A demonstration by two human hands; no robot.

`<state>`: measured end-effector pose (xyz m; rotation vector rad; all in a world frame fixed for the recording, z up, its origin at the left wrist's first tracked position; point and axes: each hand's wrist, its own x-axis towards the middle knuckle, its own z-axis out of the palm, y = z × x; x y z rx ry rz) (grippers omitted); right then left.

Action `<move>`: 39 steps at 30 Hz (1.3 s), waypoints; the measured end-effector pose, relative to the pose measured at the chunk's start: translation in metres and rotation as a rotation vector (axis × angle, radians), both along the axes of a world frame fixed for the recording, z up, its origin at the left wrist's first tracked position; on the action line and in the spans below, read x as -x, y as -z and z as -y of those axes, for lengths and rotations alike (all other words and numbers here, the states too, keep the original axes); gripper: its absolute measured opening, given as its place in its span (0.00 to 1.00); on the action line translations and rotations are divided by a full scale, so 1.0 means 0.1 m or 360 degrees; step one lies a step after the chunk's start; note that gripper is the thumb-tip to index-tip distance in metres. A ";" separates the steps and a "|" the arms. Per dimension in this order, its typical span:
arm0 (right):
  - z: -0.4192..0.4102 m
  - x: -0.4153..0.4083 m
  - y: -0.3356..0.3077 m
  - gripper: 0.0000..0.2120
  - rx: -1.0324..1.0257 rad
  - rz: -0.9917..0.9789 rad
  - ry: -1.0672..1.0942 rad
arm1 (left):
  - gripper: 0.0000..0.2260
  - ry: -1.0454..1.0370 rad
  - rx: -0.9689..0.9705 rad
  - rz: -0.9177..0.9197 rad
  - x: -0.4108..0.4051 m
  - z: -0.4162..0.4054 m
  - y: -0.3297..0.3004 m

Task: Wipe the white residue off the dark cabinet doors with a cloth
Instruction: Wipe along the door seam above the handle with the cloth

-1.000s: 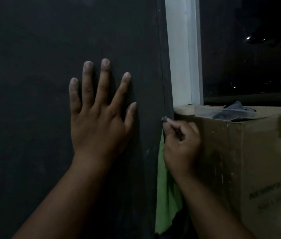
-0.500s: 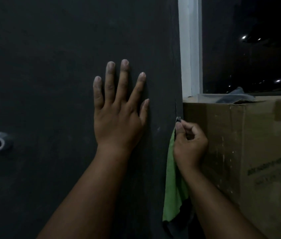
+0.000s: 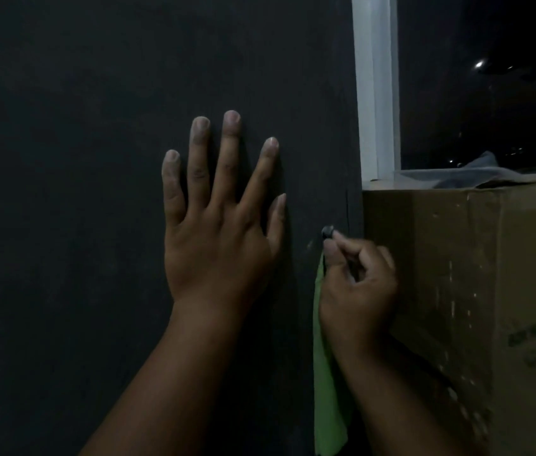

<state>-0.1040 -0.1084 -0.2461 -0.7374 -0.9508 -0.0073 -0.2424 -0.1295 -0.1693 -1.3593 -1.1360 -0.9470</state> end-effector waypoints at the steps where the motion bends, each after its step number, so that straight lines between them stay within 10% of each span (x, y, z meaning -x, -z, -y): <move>1: 0.00 -0.02 0.03 0.04 -0.0022 0.0042 -0.0036 | 0.27 -0.0005 -0.0009 0.0007 0.00 0.00 0.01; 17: -0.06 -0.28 0.17 0.04 -0.0158 0.0733 -0.0051 | 0.26 -0.0035 -0.0049 0.0060 -0.03 0.02 0.08; 23: -0.16 -0.38 -0.33 0.05 -0.0152 0.0278 0.0023 | 0.25 -0.0039 -0.0054 0.0065 -0.03 0.03 0.09; 30: 0.03 -0.10 0.45 0.02 -0.0112 0.0547 -0.0009 | 0.25 -0.0046 -0.0059 0.0066 -0.03 0.02 0.12; 39: -0.03 -0.19 -0.38 0.05 -0.0058 0.0313 -0.0013 | 0.25 -0.0033 -0.0064 0.0076 -0.04 0.07 0.13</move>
